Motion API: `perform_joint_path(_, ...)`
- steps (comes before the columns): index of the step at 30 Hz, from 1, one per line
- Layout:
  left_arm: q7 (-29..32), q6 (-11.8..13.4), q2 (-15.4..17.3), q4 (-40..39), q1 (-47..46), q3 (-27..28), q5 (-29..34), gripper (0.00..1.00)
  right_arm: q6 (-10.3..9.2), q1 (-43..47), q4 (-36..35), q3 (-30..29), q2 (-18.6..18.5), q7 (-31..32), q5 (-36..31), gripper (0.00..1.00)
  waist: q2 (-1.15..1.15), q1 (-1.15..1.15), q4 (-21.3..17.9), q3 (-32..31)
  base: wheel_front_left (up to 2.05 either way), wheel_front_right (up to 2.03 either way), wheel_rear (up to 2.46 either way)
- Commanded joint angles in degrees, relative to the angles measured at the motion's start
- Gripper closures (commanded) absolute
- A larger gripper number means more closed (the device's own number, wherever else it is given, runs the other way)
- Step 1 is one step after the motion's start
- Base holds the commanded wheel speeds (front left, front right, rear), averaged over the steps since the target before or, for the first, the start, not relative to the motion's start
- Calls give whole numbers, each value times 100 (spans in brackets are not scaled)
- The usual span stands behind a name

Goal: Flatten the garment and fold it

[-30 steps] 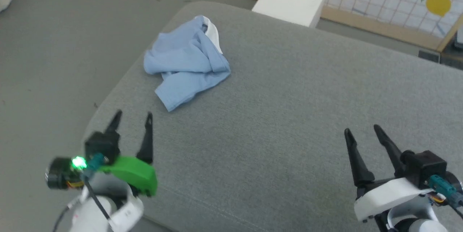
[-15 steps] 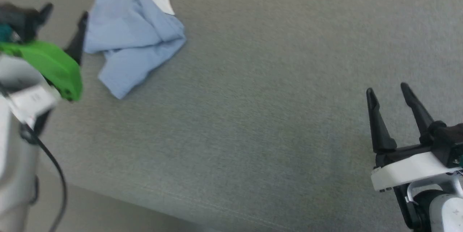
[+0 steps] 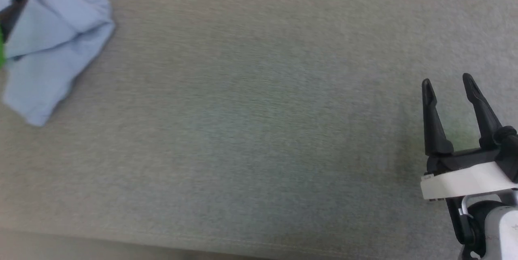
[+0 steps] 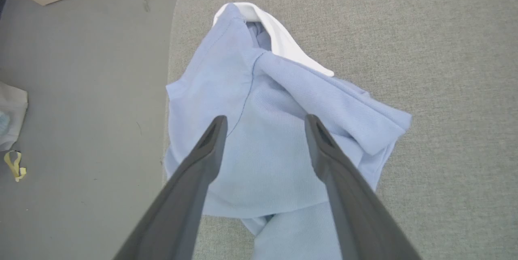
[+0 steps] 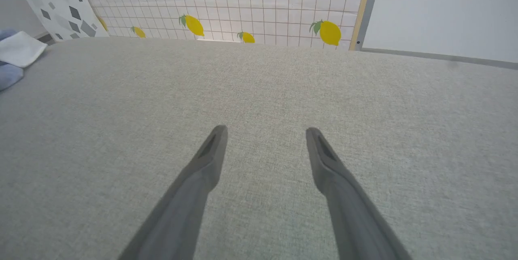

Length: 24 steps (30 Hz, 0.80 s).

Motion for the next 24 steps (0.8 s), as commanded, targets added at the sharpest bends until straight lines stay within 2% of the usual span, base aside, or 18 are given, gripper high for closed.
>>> perform_joint_path(1,115,-13,111,161,-130,-43,-163,0,-9,-123,18,5,24,-66,-50,0,0,-2,-467,487,0,0,0)
perform_joint_path(6,533,-14,286,611,-274,-295,-477,0,-9,-159,70,15,54,-168,-65,0,0,-2,-551,635,0,0,0)
perform_joint_path(11,900,-12,225,890,-262,-366,-778,0,-9,-142,133,-7,68,-234,-84,0,0,-2,-553,661,0,0,0)
perform_joint_path(12,942,-12,212,917,-252,-376,-810,100,-9,-138,149,-10,70,-244,-90,0,0,-2,-549,651,0,0,0)
perform_joint_path(17,726,-10,207,959,-232,-400,-761,100,-9,-126,256,33,75,-225,-128,0,0,-2,-497,456,0,0,0)
perform_joint_path(24,-640,6,129,1262,-438,-303,-310,100,-9,-82,515,125,78,-187,-129,0,0,-2,-399,-265,0,0,0)
